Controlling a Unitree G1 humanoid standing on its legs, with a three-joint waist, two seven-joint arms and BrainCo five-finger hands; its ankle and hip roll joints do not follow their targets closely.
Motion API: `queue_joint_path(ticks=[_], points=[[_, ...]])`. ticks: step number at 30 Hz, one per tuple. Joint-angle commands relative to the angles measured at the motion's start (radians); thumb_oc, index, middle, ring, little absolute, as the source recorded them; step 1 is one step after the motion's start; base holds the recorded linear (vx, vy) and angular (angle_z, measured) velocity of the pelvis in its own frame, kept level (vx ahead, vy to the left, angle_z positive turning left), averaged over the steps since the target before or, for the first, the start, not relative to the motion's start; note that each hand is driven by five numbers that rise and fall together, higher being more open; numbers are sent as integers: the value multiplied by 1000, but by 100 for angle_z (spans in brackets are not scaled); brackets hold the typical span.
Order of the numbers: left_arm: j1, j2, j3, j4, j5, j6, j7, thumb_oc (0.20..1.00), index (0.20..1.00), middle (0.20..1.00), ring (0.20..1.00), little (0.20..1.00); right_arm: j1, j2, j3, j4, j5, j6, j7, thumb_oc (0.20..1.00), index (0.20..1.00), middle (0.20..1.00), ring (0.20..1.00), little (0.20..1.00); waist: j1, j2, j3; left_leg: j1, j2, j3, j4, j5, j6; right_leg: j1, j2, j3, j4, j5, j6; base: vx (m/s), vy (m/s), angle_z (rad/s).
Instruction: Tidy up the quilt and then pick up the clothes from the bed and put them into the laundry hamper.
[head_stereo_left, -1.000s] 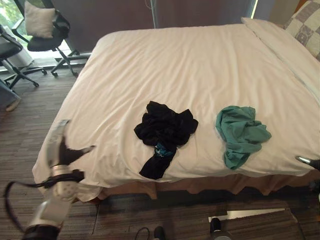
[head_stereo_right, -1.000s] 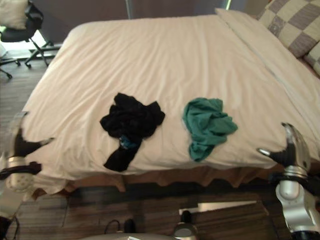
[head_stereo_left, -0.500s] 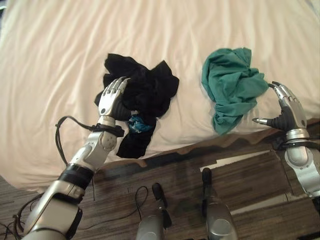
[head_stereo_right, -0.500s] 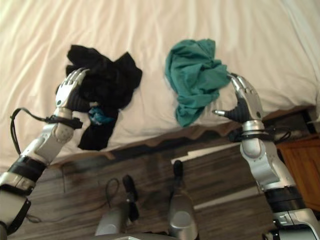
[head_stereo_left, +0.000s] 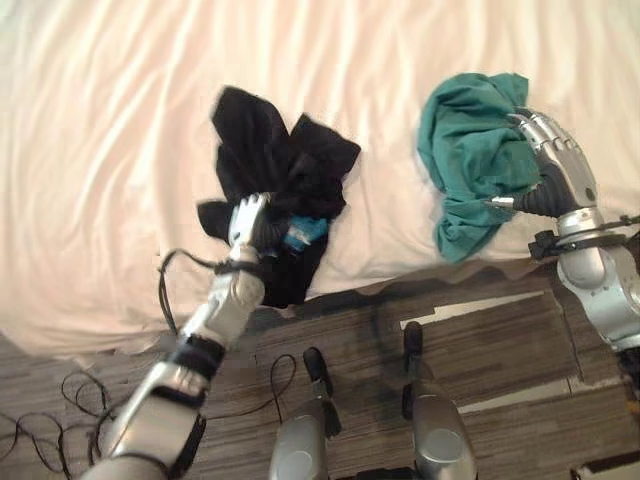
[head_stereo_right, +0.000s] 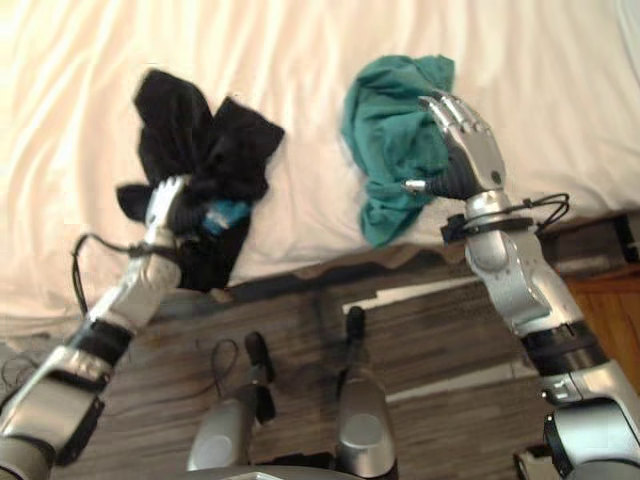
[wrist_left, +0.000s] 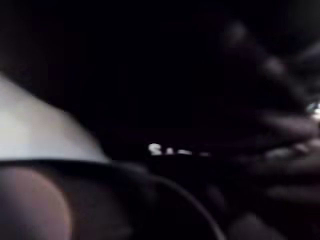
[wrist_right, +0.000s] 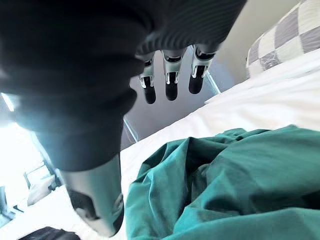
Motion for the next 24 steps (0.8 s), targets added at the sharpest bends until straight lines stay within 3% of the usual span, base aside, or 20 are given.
queue_joint_path(ticks=[1, 4, 5, 6, 9, 15, 16, 18, 19, 20, 21, 22, 24], points=[[273, 43, 1, 43, -253, -43, -77, 200, 200, 200, 200, 200, -92, -6, 31, 171, 4, 59, -4, 1000, 1000, 1000, 1000, 1000, 96, -47, -22, -113, 33, -77, 140, -112, -35, -113, -95, 11, 203, -225, 38, -26, -46, 23], [353, 55, 46, 41, -345, -55, -88, 200, 200, 200, 200, 200, -113, 29, 50, 339, 67, 76, 7, 1000, 1000, 1000, 1000, 1000, 125, -36, -17, -118, 28, -92, 138, -106, -35, -108, -100, -8, 212, -229, 35, -24, -47, 24], [412, 69, 98, 52, -397, -53, -98, 200, 200, 200, 200, 200, -108, 73, 28, 493, 168, 90, 21, 476, 476, 476, 476, 476, 154, -20, -10, -116, 24, -112, 137, -103, -35, -98, -106, -29, 230, -240, 32, -27, -58, 34], [433, 74, 126, 68, -417, -47, -110, 200, 200, 200, 200, 200, -95, 101, 9, 562, 226, 94, 40, 200, 200, 200, 200, 200, 165, -13, -10, -116, 22, -121, 137, -102, -35, -93, -110, -41, 238, -246, 30, -6, -55, 28], [475, 75, 193, 141, -477, -30, -136, 200, 200, 200, 200, 200, -42, 165, -28, 616, 343, 81, 88, 200, 200, 200, 200, 200, 189, 2, -17, -112, 20, -145, 136, -98, -35, -80, -119, -71, 265, -262, 28, 10, -33, 50], [508, 21, 309, 257, -620, -16, -159, 200, 200, 200, 200, 200, 131, 305, 7, 435, 404, 21, 182, 200, 200, 200, 200, 200, 237, 4, -54, -83, 16, -193, 114, -97, -34, -35, -123, -138, 299, -297, 28, 50, -59, 36], [500, -8, 328, 272, -673, -24, -155, 200, 200, 200, 200, 200, 164, 365, 55, 379, 414, -7, 215, 200, 200, 200, 200, 200, 270, 1, -73, -82, 14, -234, 96, -82, -43, -4, -110, -185, 286, -315, 22, 48, -114, 44], [492, -20, 337, 266, -705, -29, -146, 200, 200, 200, 200, 200, 177, 405, 83, 353, 421, -22, 231, 200, 200, 200, 200, 200, 291, 2, -88, -86, 13, -261, 82, -71, -53, 27, -104, -230, 266, -322, 21, 91, -161, 68], [484, -39, 330, 234, -746, -31, -151, 200, 200, 200, 200, 200, 198, 462, 116, 319, 447, -33, 255, 200, 200, 200, 200, 200, 328, 4, -112, -83, 17, -288, 77, -81, -73, 91, -101, -307, 242, -364, 20, 61, -138, 55], [483, -38, 329, 232, -746, -31, -152, 200, 200, 200, 200, 200, 198, 462, 114, 319, 447, -33, 254, 200, 200, 200, 200, 200, 327, 7, -110, -97, 11, -290, 79, -62, -66, 84, -105, -320, 236, -339, 15, 86, -147, 77], [458, -50, 305, 191, -767, -40, -143, 200, 200, 200, 200, 200, 215, 541, 91, 310, 604, -49, 260, 200, 200, 200, 200, 200, 334, -5, -127, -110, 40, -177, 110, -70, -59, 165, -111, -426, 193, -356, 21, -23, -19, 133], [444, -57, 297, 182, -768, -42, -133, 200, 200, 200, 200, 200, 223, 580, 68, 293, 704, -65, 256, 200, 200, 200, 200, 200, 314, -12, -134, -122, 88, -14, 140, -58, -53, 193, -114, -483, 183, -353, 23, 52, 33, 194], [455, -59, 302, 173, -783, -32, -124, 200, 200, 200, 200, 200, 254, 644, 35, 243, 887, -79, 261, 200, 200, 200, 200, 200, 282, -18, -164, -78, 166, 212, 143, -54, -37, 229, -113, -542, 185, -334, 27, 83, 302, 230]])
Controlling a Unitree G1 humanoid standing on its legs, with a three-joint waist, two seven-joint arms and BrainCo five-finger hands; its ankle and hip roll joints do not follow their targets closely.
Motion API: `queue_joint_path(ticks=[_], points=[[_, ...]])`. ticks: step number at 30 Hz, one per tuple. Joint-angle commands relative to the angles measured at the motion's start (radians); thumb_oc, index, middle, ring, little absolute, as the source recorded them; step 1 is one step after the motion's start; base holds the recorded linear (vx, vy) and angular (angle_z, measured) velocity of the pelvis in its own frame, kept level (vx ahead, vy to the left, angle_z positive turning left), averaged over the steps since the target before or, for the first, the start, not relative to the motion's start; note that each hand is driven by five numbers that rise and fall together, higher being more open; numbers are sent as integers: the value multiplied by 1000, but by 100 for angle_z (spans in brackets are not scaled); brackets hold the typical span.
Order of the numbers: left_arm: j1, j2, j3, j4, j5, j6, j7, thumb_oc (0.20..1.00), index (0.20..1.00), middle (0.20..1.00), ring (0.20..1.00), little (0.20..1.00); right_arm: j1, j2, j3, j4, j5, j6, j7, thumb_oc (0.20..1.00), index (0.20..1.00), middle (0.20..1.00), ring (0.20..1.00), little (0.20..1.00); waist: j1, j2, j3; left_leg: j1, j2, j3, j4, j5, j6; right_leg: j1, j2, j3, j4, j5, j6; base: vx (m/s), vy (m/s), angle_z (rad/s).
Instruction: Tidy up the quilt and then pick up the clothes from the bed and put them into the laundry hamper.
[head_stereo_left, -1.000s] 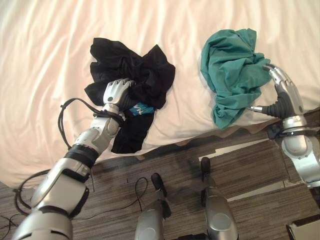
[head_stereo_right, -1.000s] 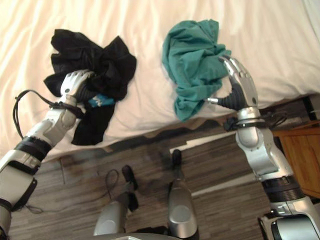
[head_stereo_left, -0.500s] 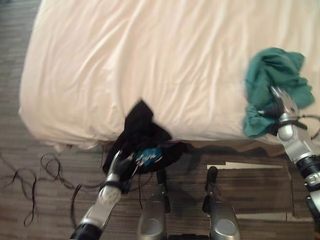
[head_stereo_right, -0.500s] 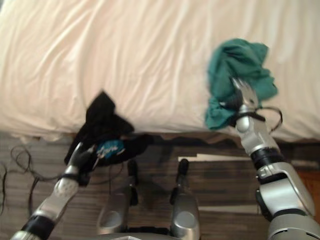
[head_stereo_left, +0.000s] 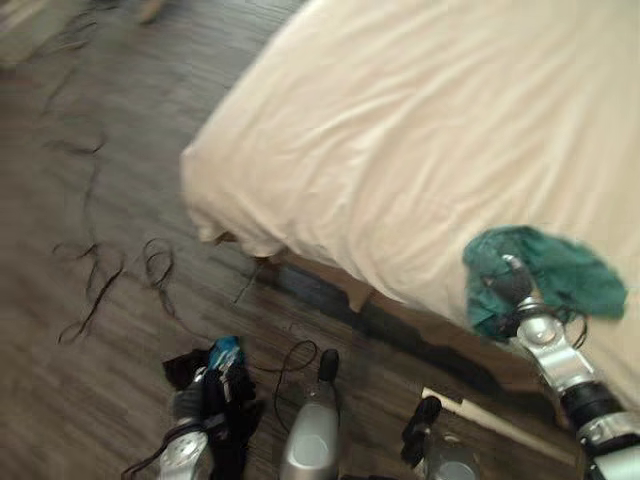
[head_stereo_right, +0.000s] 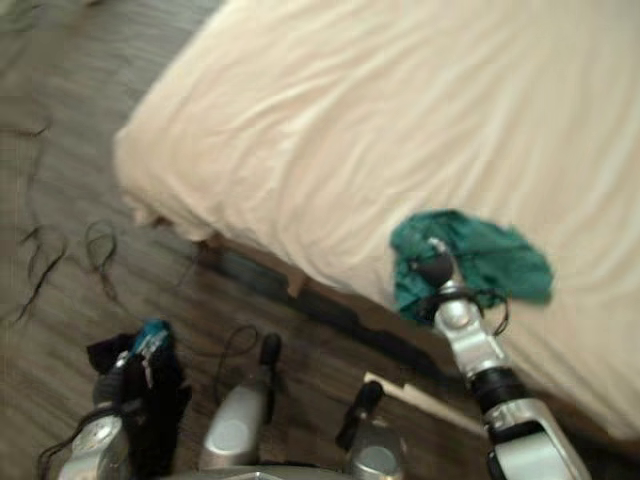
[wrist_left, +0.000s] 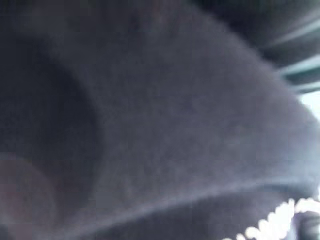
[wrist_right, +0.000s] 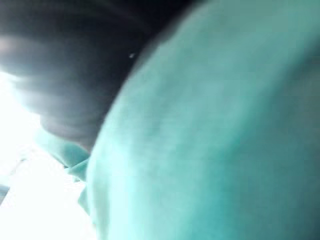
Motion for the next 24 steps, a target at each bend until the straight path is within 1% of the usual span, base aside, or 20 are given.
queue_joint_path(ticks=[1, 2, 3, 4, 5, 6, 7, 8, 9, 10, 11, 12, 13, 14, 15, 16, 17, 19, 20, 24], points=[[41, 126, 1, -72, -72, -47, 29, 200, 200, 200, 200, 200, -25, 276, 82, -63, 380, -114, 178, 200, 200, 200, 200, 200, 37, -31, -84, 50, 126, 280, 42, 57, -19, -3, -53, -5, 100, -189, 30, 115, 287, 218], [45, 127, 1, -74, -72, -46, 29, 200, 200, 200, 200, 200, -19, 275, 82, -67, 384, -112, 180, 200, 200, 200, 200, 200, 35, -32, -86, 52, 122, 279, 38, 57, -17, -1, -57, -7, 101, -188, 33, 162, 304, 169], [63, 111, 7, -81, -74, -42, 29, 200, 200, 200, 200, 200, 24, 277, 68, -109, 384, -107, 193, 200, 200, 200, 200, 200, 33, -44, -105, 58, 87, 250, 43, 36, 3, 8, -81, -3, 139, -182, 41, 212, 269, 72], [69, 100, 23, -71, -76, -38, 26, 200, 200, 200, 200, 200, 60, 268, 46, -142, 367, -114, 207, 200, 200, 200, 200, 200, 39, -53, -118, 59, 56, 233, 50, 15, 22, 16, -116, -22, 206, -152, 56, 316, 403, 135], [70, 93, 38, -59, -77, -36, 33, 200, 200, 200, 200, 200, 90, 258, 30, -166, 336, -109, 212, 200, 200, 200, 200, 200, 37, -57, -126, 66, 19, 202, 53, -17, 50, 16, -169, -19, 299, -94, 88, 331, 410, 191], [76, 85, 44, -61, -70, -35, 40, 200, 200, 200, 200, 200, 122, 252, 23, -183, 322, -105, 211, 200, 200, 200, 200, 200, 27, -58, -131, 83, -24, 173, 45, -38, 79, 11, -222, 6, 395, -35, 119, 343, 473, 246], [71, 93, 31, -72, -34, -35, 58, 200, 200, 200, 200, 200, 177, 220, -13, -161, 254, -108, 195, 200, 200, 200, 200, 200, 22, -45, -120, 100, -59, 91, 11, -34, 105, -24, -198, 138, 489, 17, 133, 289, 400, 290], [55, 95, 3, -100, -25, -36, 53, 200, 200, 200, 200, 200, 203, 210, -37, -157, 239, -97, 181, 200, 200, 200, 200, 200, 4, -42, -114, 106, -74, 11, -8, -21, 104, -89, -110, 259, 510, -63, 99, 203, 311, 336], [34, 92, -22, -111, -9, -34, 52, 200, 200, 200, 200, 200, 242, 207, -62, -123, 222, -101, 166, 200, 200, 200, 200, 200, -16, -34, -102, 105, -85, -61, -34, 14, 99, -165, 0, 348, 500, -127, 68, 175, 138, 359], [21, 80, -26, -114, 5, -32, 46, 200, 200, 200, 200, 200, 267, 204, -105, -77, 192, -99, 143, 200, 200, 200, 200, 200, -25, -30, -100, 103, -110, -140, -47, 18, 93, -193, 53, 395, 440, -158, 94, 120, 68, 305], [21, 80, -26, -114, 5, -32, 46, 200, 200, 200, 200, 200, 267, 204, -104, -77, 192, -99, 143, 200, 200, 200, 200, 200, -26, -30, -100, 102, -110, -141, -47, 18, 92, -193, 54, 394, 439, -157, 94, 296, -79, 368], [-9, 85, -58, -110, 46, -21, 28, 200, 200, 200, 200, 200, 286, 214, -169, 30, 152, -98, 92, 200, 200, 200, 200, 200, -38, -23, -104, 117, -121, -247, -58, 4, 79, -196, 26, 400, 360, -168, 80, 302, -144, 301], [-26, 91, -77, -94, 61, -17, 29, 200, 200, 200, 200, 200, 280, 222, -183, 72, 146, -95, 77, 200, 200, 200, 200, 200, -40, -25, -113, 126, -120, -285, -68, 2, 70, -189, 17, 416, 283, -185, 54, 399, -200, 340], [-40, 95, -98, -81, 83, -11, 30, 200, 200, 200, 200, 200, 278, 228, -199, 116, 142, -90, 61, 200, 200, 200, 200, 200, -54, -26, -121, 134, -127, -331, -74, 1, 65, -196, 31, 454, 186, -171, 43, 295, -220, 241], [-52, 93, -104, -64, 97, -7, 31, 200, 200, 200, 200, 200, 265, 222, -212, 170, 140, -90, 44, 200, 200, 200, 200, 200, -55, -37, -121, 141, -141, -364, -59, -20, 63, -187, 33, 490, 83, -145, 57, 224, -224, 253], [-59, 98, -111, -35, 131, 8, 29, 200, 200, 200, 200, 200, 272, 213, -225, 193, 129, -84, 29, 200, 200, 200, 200, 200, -58, -49, -122, 132, -164, -384, -30, -36, 66, -161, 30, 504, 13, -123, 56, 181, -237, 221], [-40, 94, -93, 7, 154, 19, 45, 200, 200, 200, 200, 200, 290, 212, -242, 234, 128, -72, 12, 200, 200, 200, 200, 200, -59, -58, -125, 131, -175, -400, -16, -41, 67, -165, 10, 502, 40, -49, 89, 99, -159, 197], [-45, 80, -95, 51, 172, 5, 52, 200, 200, 200, 200, 200, 283, 211, -238, 231, 130, -91, 22, 200, 200, 200, 200, 200, -60, -59, -127, 128, -175, -408, 1, -51, 66, -171, 13, 521, 51, -40, 92, 56, -88, 153], [-121, -160, -261, 524, 90, 47, -175, 200, 200, 200, 200, 200, 232, 244, 26, 540, 64, -41, 215, 200, 200, 200, 200, 200, -89, 37, -241, 406, -163, -295, -101, -75, 59, 78, 120, 433, -86, -142, -1, 37, -66, 66], [-116, -143, -272, 485, 100, 39, -166, 200, 200, 200, 200, 200, 226, 238, 54, 492, 64, -47, 230, 200, 200, 200, 200, 200, -87, 36, -224, 377, -152, -293, -60, -87, 44, 61, 126, 422, -72, -157, -8, 18, -102, -1]])
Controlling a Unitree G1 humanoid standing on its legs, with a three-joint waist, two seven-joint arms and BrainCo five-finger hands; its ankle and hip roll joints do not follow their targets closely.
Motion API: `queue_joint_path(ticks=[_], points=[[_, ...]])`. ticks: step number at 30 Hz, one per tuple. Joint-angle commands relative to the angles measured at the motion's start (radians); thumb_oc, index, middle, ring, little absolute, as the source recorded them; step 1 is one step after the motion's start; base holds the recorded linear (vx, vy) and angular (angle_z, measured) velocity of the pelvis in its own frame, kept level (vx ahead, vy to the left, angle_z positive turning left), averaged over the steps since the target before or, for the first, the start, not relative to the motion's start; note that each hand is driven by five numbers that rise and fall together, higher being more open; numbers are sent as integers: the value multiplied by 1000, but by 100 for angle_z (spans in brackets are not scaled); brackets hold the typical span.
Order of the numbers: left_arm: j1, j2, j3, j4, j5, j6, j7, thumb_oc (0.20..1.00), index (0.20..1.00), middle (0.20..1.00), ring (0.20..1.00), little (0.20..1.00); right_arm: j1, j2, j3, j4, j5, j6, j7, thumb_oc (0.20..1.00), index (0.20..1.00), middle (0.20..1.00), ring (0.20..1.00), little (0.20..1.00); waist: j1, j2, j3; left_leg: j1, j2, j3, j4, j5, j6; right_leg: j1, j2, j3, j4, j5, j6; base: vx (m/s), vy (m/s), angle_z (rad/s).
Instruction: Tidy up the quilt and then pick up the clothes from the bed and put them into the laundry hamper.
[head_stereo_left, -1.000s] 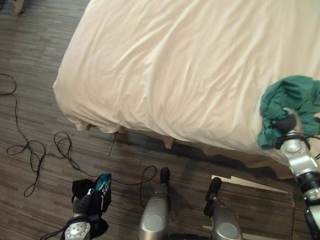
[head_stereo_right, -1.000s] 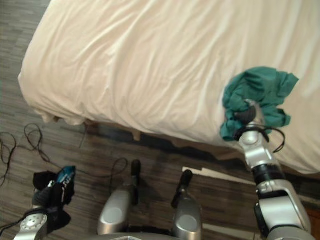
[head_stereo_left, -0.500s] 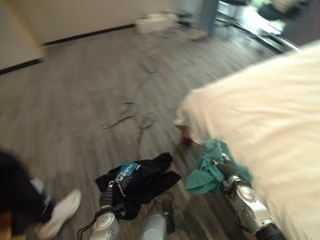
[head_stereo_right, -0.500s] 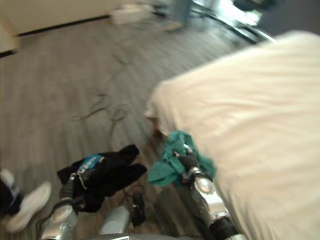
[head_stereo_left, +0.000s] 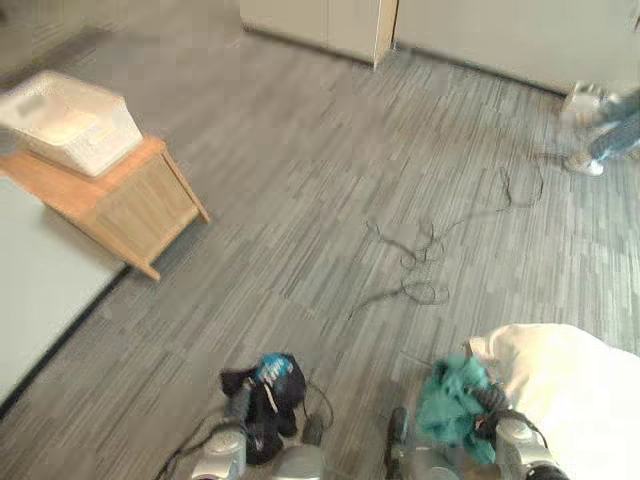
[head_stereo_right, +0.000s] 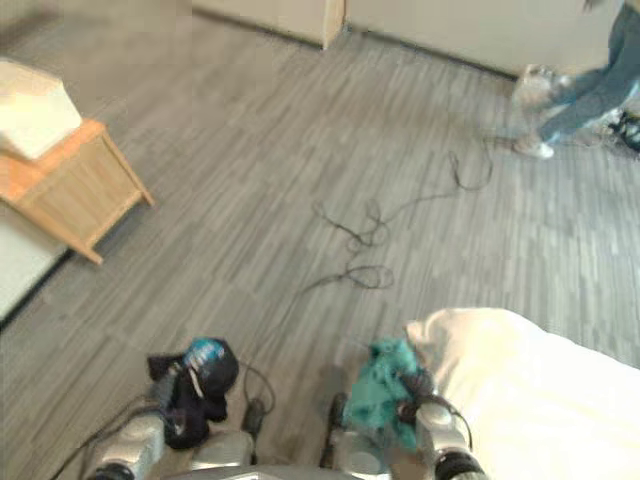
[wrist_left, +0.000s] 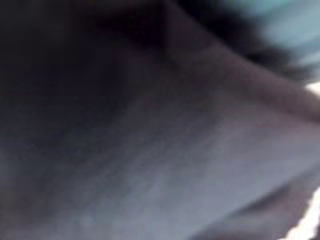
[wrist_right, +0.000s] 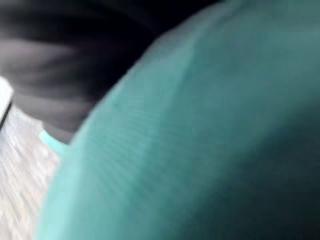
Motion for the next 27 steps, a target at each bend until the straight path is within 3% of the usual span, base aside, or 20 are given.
queue_joint_path(ticks=[1, 3, 4, 5, 7, 8, 10, 13, 16, 17, 19, 20, 21, 23, 24, 25, 27], points=[[-32, -76, -67, 51, 0, -42, -45, 200, 200, 200, 200, 200, 12, 8, 93, 0, -32, -25, 58, 200, 200, 200, 200, 200, -8, 58, -120, -85, -47, -12, 143, -127, 25, 10, -6, -80, 42, -189, 31, -29, -156, -7], [-31, -58, -69, 10, -4, -37, -45, 200, 200, 200, 200, 200, -3, 2, 113, -21, -36, -29, 62, 200, 200, 200, 200, 200, 3, 49, -86, -168, -50, 17, 324, -131, -4, 18, 4, -80, 42, -207, 10, -35, -169, -5], [-29, -46, -69, -18, -9, -40, -33, 200, 200, 200, 200, 200, -9, -10, 114, -72, -24, -33, 69, 200, 200, 200, 200, 200, 12, 50, -62, -228, -41, 20, 448, -93, -18, 30, 10, -79, 39, -206, -6, 6, -149, -23], [-30, -41, -74, -45, -7, -44, -20, 200, 200, 200, 200, 200, -25, -17, 117, -97, -18, -41, 50, 200, 200, 200, 200, 200, 30, 53, -27, -288, -42, 11, 564, -18, -24, 49, 12, -82, 37, -202, -21, 19, -122, -38], [-20, -33, -61, -75, -31, -46, -7, 200, 200, 200, 200, 200, -35, -35, 115, -155, -19, -42, 36, 200, 200, 200, 200, 200, 45, 47, 1, -364, -60, 27, 637, -17, -1, 65, 17, -87, 19, -209, -29, 136, -81, -39], [-9, -32, -50, -84, -44, -50, -2, 200, 200, 200, 200, 200, -31, -41, 109, -180, -20, -42, 33, 200, 200, 200, 200, 200, 49, 44, 4, -404, -75, 52, 624, -40, 8, 72, 19, -86, 12, -215, -22, 286, -6, -58], [19, -39, -20, -109, -77, -52, -5, 200, 200, 200, 200, 200, -25, -42, 111, -214, -31, -44, 31, 200, 200, 200, 200, 200, 72, 46, -12, -420, -85, 108, 469, -73, 31, 85, 28, -77, 1, -241, -3, 386, 67, -59], [9, -34, -4, -123, -85, -57, -4, 200, 200, 200, 200, 200, -58, -42, 146, -177, -73, -40, 36, 200, 200, 200, 200, 200, 105, 66, -28, -453, -46, 205, 203, 24, 25, 121, 64, -88, 1, -303, 7, 396, 76, -52], [-15, -24, -7, -139, -85, -62, 4, 200, 200, 200, 200, 200, -96, -27, 163, -156, -85, -39, 30, 200, 200, 200, 200, 200, 129, 50, -25, -499, -31, 253, 146, 41, 25, 145, 69, -94, 1, -334, 8, 481, 107, 22], [-30, -13, -15, -141, -64, -63, 14, 200, 200, 200, 200, 200, -124, 7, 178, -120, -98, -40, 22, 200, 200, 200, 200, 200, 157, 15, -35, -524, -29, 270, 183, 61, 44, 182, 86, -93, 1, -346, 9, 438, 107, -15], [-37, -7, -16, -137, -71, -58, 17, 200, 200, 200, 200, 200, -127, 25, 172, -104, -95, -38, 19, 200, 200, 200, 200, 200, 161, 1, -39, -541, -28, 271, 212, 71, 64, 172, 84, -90, 41, -350, 9, 481, 108, -3], [-43, 17, 4, -115, -85, -50, 13, 200, 200, 200, 200, 200, -135, 39, 177, -90, -94, -39, 28, 200, 200, 200, 200, 200, 183, -36, -50, -535, -42, 266, 227, 55, 84, 159, 77, -93, 120, -348, 27, 802, 240, 15], [-59, 21, 13, -64, -85, -49, 20, 200, 200, 200, 200, 200, -149, 68, 165, -49, -86, -37, 25, 200, 200, 200, 200, 200, 187, -74, -48, -518, -59, 253, 260, 10, 110, 100, 38, -105, 298, -266, 114, 863, 311, 19], [-76, 28, 24, -44, -71, -50, 26, 200, 200, 200, 200, 200, -164, 83, 169, -45, -96, -37, 31, 200, 200, 200, 200, 200, 162, -83, -38, -486, -77, 234, 278, -38, 130, 2, -18, -96, 506, -59, 198, 680, 305, 22], [-89, 39, 23, -39, -68, -49, 29, 200, 200, 200, 200, 200, -175, 86, 161, -61, -90, -35, 41, 200, 200, 200, 200, 200, 145, -66, -31, -444, -68, 221, 264, -52, 138, -53, -42, -106, 611, 3, 204, 590, 245, 63], [-103, 45, 20, -30, -61, -51, 32, 200, 200, 200, 200, 200, -182, 90, 161, -66, -87, -38, 44, 200, 200, 200, 200, 200, 129, -53, -28, -395, -59, 204, 235, -63, 146, -94, -52, -117, 657, 14, 204, 632, 214, 54], [-119, 39, -5, -29, -59, -57, 36, 200, 200, 200, 200, 200, -175, 91, 167, -71, -95, -51, 28, 200, 200, 200, 200, 200, 93, -25, -11, -292, -57, 148, 183, -88, 147, -207, -19, -117, 654, -77, 163, 712, 165, 62]])
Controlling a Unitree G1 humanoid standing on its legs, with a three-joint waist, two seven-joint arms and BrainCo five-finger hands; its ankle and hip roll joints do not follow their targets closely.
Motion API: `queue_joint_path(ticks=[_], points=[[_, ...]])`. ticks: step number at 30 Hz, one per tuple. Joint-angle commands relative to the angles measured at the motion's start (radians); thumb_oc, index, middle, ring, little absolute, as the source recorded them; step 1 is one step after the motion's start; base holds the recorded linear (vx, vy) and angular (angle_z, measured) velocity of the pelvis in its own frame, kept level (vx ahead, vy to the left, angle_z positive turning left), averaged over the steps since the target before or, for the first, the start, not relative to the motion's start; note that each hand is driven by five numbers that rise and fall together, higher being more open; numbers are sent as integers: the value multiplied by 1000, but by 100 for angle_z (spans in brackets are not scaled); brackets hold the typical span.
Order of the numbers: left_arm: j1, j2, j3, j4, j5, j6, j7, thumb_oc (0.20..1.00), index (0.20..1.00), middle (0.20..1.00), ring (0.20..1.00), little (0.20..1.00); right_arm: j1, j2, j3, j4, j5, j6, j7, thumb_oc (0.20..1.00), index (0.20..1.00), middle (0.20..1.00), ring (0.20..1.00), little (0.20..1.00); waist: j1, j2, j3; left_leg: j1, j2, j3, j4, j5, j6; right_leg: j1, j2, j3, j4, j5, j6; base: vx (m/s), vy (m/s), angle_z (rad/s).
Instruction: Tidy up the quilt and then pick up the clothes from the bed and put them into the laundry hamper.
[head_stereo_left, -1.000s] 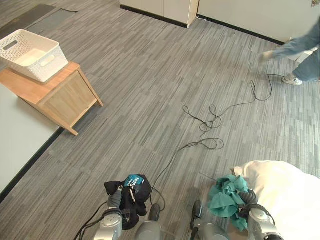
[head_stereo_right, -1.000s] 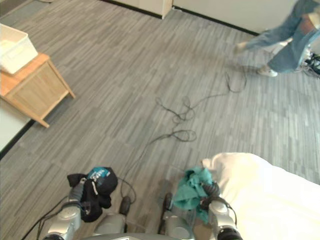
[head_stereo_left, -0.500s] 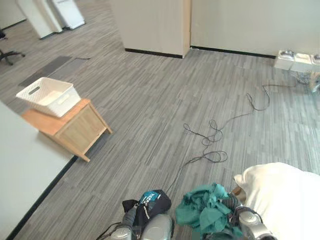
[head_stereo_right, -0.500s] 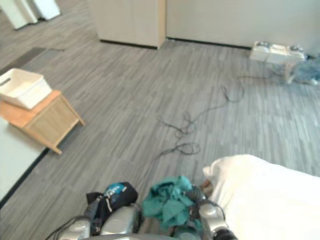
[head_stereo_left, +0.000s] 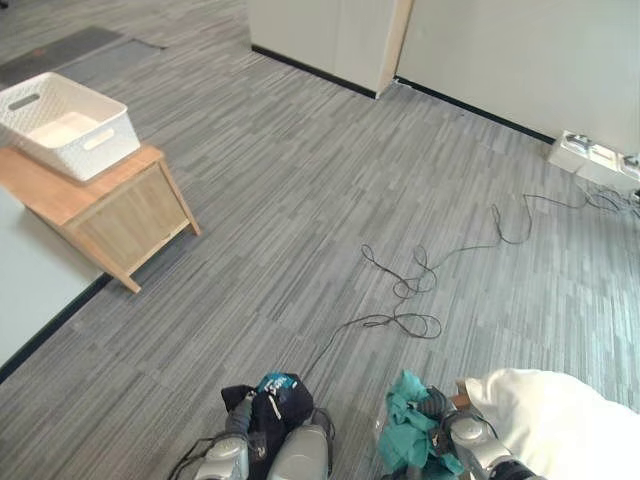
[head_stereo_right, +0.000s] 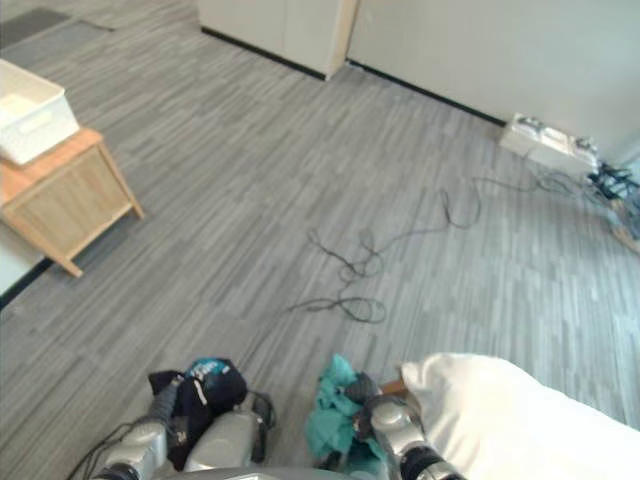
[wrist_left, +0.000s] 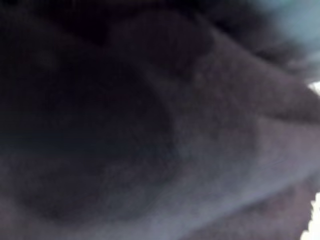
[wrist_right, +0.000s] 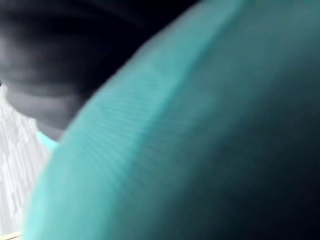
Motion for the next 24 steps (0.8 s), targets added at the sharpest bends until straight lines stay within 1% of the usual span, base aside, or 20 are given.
queue_joint_path(ticks=[1, 3, 4, 5, 7, 8, 10, 12, 13, 14, 15, 16, 17, 18, 19, 20, 21, 22, 23, 24], points=[[-58, 12, -52, -64, -7, -49, 15, 200, 200, 200, 200, 200, -57, -7, -39, -73, -9, -65, -25, 200, 200, 200, 200, 200, -56, 49, 62, 126, 18, -66, -122, -21, -1, 81, 142, -48, -377, 138, -46, 771, 36, 79], [-73, 3, -62, -71, 3, -54, 12, 200, 200, 200, 200, 200, -45, -17, -57, -93, 5, -64, -31, 200, 200, 200, 200, 200, -83, 47, 61, 202, 33, -91, -152, -71, -38, 78, 76, -81, -669, 134, -71, 622, -92, 106], [-73, 3, -62, -71, 3, -54, 12, 200, 200, 200, 200, 200, -45, -17, -57, -94, 5, -64, -31, 200, 200, 200, 200, 200, -85, 47, 61, 202, 33, -93, -154, -70, -39, 81, 77, -84, -675, 138, -71, 708, -186, 115], [-85, -1, -70, -64, 11, -53, 7, 200, 200, 200, 200, 200, -33, -18, -76, -104, 21, -60, -39, 200, 200, 200, 200, 200, -95, 72, 60, 290, 91, -121, -202, -107, -82, 20, 1, -71, -833, 187, -70, 734, -162, 131], [-75, -7, -70, -58, 23, -59, 7, 200, 200, 200, 200, 200, 0, -27, -91, -131, 15, -56, -38, 200, 200, 200, 200, 200, -121, 82, 57, 368, 128, -155, -216, -161, -102, -32, -57, -31, -860, 244, -40, 884, -203, 119], [-62, -10, -77, -51, 34, -64, 4, 200, 200, 200, 200, 200, 17, -36, -98, -136, 6, -54, -39, 200, 200, 200, 200, 200, -133, 75, 50, 402, 136, -176, -201, -203, -109, -17, -58, -12, -852, 267, -28, 864, -211, 70], [-44, -15, -70, -24, 41, -66, 8, 200, 200, 200, 200, 200, 37, -41, -110, -125, 0, -53, -40, 200, 200, 200, 200, 200, -164, 72, 18, 444, 161, -195, -121, -234, -124, -7, -46, 14, -794, 281, -9, 856, -213, 44], [-51, -74, -74, 56, 60, -65, 51, 200, 200, 200, 200, 200, 26, -35, -110, -89, 11, -51, -48, 200, 200, 200, 200, 200, -163, 79, 0, 397, 194, -198, 106, -137, -143, 31, 4, 15, -766, 265, -46, 736, -280, 71], [-60, -42, -62, 38, 41, -58, 33, 200, 200, 200, 200, 200, 30, -57, -94, -92, 0, -50, -42, 200, 200, 200, 200, 200, -154, 75, -1, 323, 212, -177, 292, -52, -140, 73, 34, 1, -778, 247, -75, 554, -333, 70], [-58, -38, -68, 22, 34, -58, 23, 200, 200, 200, 200, 200, 22, -70, -78, -115, 1, -54, -32, 200, 200, 200, 200, 200, -132, 68, 20, 211, 201, -192, 493, 2, -115, 121, 53, -5, -793, 238, -113, 299, -216, 48], [-59, -38, -68, 22, 34, -58, 23, 200, 200, 200, 200, 200, 22, -69, -78, -115, 1, -54, -32, 200, 200, 200, 200, 200, -136, 66, 17, 204, 197, -196, 495, 3, -114, 118, 49, -8, -793, 239, -113, 326, -232, 19], [-56, -24, -62, 6, 24, -58, 19, 200, 200, 200, 200, 200, 4, -86, -63, -130, 4, -52, -24, 200, 200, 200, 200, 200, -119, 53, 34, 124, 187, -187, 631, -5, -81, 163, 66, -11, -811, 226, -139, 498, -208, -34], [-23, -74, -93, -31, 36, -71, 54, 200, 200, 200, 200, 200, -58, -81, -55, -110, 6, -50, -54, 200, 200, 200, 200, 200, -51, 46, 68, -8, 100, -186, 704, -78, -55, 231, 84, -11, -840, 194, -162, 501, -207, -54], [-23, -73, -94, -31, 36, -71, 55, 200, 200, 200, 200, 200, -58, -80, -56, -110, 6, -50, -54, 200, 200, 200, 200, 200, -53, 44, 66, -12, 96, -187, 704, -76, -54, 229, 81, -13, -840, 194, -161, 692, -154, -63], [-31, -99, -135, -35, 90, -80, 89, 200, 200, 200, 200, 200, -83, -67, -51, -91, 33, -67, -73, 200, 200, 200, 200, 200, 8, 39, 81, -88, 42, -142, 614, -106, -64, 287, 108, -10, -861, 155, -161, 615, -89, -73], [-60, -107, -140, -15, 112, -80, 96, 200, 200, 200, 200, 200, -83, -65, -45, -87, 62, -85, -69, 200, 200, 200, 200, 200, 32, 23, 76, -100, 16, -113, 476, -105, -61, 317, 120, -14, -878, 129, -153, 618, -89, -53], [-60, -107, -140, -15, 112, -80, 96, 200, 200, 200, 200, 200, -83, -65, -45, -87, 62, -85, -69, 200, 200, 200, 200, 200, 32, 22, 76, -99, 16, -113, 475, -104, -61, 317, 119, -14, -877, 129, -153, 672, -17, -26], [-76, -112, -153, -12, 142, -72, 115, 200, 200, 200, 200, 200, -80, -61, -42, -90, 95, -106, -70, 200, 200, 200, 200, 200, 51, 21, 61, -155, 36, -32, 215, -38, -58, 366, 161, -33, -883, 70, -156, 644, 38, 11], [-80, -109, -152, -10, 150, -68, 118, 200, 200, 200, 200, 200, -78, -58, -39, -91, 98, -112, -71, 200, 200, 200, 200, 200, 59, 23, 51, -155, 47, 1, 95, 26, -64, 387, 181, -47, -887, 53, -159, 644, 38, 17], [-80, -109, -152, -10, 150, -68, 118, 200, 200, 200, 200, 200, -78, -58, -39, -91, 98, -112, -71, 200, 200, 200, 200, 200, 60, 23, 52, -153, 47, 2, 94, 27, -64, 388, 181, -46, -887, 53, -159, 660, 36, 15]])
